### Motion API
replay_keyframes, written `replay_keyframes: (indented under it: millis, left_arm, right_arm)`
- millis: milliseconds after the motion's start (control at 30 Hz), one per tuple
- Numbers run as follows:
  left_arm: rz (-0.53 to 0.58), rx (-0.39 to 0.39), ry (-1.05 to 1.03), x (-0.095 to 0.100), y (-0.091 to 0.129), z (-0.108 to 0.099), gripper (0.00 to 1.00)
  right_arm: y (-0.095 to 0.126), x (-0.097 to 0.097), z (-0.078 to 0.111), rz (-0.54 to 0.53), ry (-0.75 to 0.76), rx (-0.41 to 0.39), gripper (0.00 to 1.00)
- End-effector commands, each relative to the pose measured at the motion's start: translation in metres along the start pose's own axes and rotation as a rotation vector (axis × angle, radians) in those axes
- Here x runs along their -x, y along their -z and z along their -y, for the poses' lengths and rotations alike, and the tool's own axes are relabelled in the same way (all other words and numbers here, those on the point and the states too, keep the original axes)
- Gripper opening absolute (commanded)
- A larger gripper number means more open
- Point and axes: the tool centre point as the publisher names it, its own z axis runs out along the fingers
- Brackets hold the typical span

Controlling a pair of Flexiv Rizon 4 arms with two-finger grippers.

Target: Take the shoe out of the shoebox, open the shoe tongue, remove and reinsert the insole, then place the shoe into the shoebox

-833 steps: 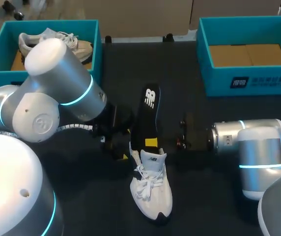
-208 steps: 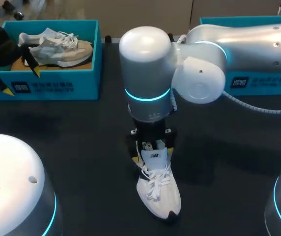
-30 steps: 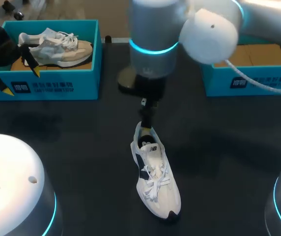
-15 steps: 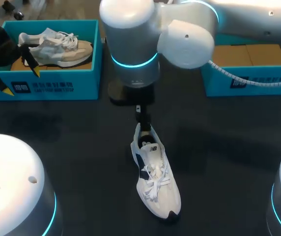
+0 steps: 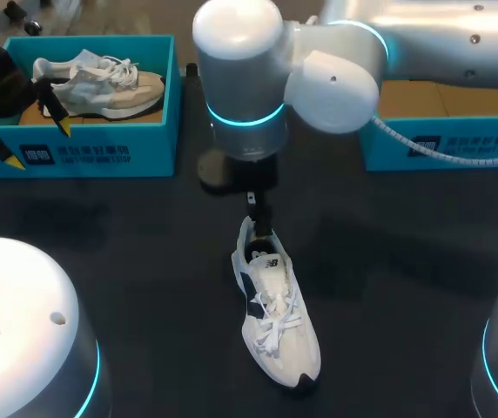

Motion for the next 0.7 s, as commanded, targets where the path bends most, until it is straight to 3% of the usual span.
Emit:
replay_keyframes:
  millis: [33, 700]
  left_arm:
    - [-0.001, 0.003, 0.000, -0.001, 0.000, 0.000, 1.00]
    - [-0.001, 0.003, 0.000, -0.001, 0.000, 0.000, 1.00]
  right_arm:
    - [-0.017, 0.005, -0.007, -0.008, 0.000, -0.021, 1.00]
    - [-0.058, 0.020, -0.006, -0.028, 0.033, 0.034, 1.00]
